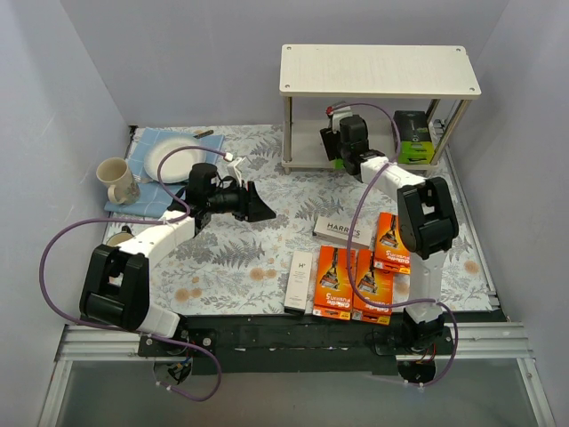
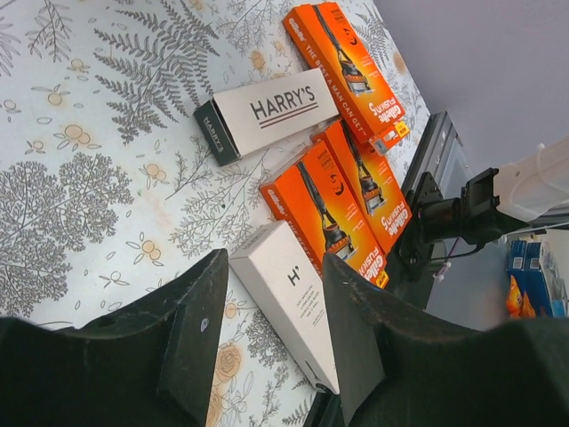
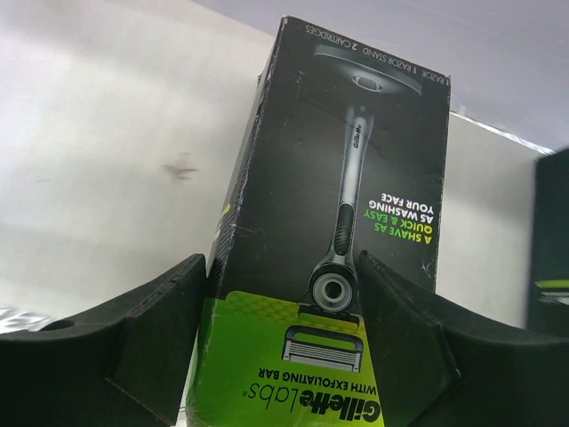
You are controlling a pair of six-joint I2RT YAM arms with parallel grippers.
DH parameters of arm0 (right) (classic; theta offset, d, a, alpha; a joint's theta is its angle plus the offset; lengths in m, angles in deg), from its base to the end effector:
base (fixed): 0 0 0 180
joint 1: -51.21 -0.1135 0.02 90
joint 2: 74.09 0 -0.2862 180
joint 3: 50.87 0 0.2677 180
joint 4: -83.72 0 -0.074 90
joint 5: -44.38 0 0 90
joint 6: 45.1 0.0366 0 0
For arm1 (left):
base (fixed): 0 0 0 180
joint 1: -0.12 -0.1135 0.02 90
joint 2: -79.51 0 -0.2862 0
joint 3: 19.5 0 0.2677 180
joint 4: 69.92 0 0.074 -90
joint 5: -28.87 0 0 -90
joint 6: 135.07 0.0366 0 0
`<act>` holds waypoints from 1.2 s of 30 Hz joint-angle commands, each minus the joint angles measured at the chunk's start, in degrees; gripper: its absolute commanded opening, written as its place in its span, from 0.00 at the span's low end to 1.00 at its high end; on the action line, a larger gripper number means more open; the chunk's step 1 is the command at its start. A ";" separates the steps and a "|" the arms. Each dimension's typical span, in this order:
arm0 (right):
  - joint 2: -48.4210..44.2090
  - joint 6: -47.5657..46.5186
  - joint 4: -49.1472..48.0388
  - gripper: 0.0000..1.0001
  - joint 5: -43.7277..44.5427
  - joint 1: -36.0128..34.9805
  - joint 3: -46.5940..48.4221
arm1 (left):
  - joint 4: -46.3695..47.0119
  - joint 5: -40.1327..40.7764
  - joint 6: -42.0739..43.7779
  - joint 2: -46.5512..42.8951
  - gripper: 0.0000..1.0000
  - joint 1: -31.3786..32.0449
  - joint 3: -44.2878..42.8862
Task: Place and organize the shaving razors onto the shelf
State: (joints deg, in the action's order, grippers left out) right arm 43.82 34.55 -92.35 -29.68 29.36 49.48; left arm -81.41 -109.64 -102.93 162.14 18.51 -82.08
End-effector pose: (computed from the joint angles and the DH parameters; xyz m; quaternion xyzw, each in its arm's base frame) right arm 0.4778 0.1808 0.2456 -0.1520 0.8081 -0.0582 0.5661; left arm 0.2936 -0.1265 0.2542 -0.0798 0.8166 -0.5569 0.1289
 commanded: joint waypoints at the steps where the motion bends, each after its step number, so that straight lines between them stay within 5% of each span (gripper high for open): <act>1: 0.30 1.30 2.07 0.74 2.25 4.61 -1.61 | 1.45 0.35 -0.84 -3.44 0.46 -0.73 1.64; 26: 2.86 -7.75 -0.21 0.78 -1.09 11.21 -1.17 | 5.23 0.08 -4.71 -2.39 0.48 -1.43 3.92; 36: 1.18 -4.07 1.19 0.75 0.32 13.32 -2.23 | 5.84 0.34 -4.89 -1.07 0.48 -1.43 2.87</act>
State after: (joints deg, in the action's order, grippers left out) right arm 44.89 28.26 -95.06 -31.45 40.33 48.89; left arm -76.74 -109.55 -108.01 161.40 17.46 -78.25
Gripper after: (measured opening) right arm 0.763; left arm 0.477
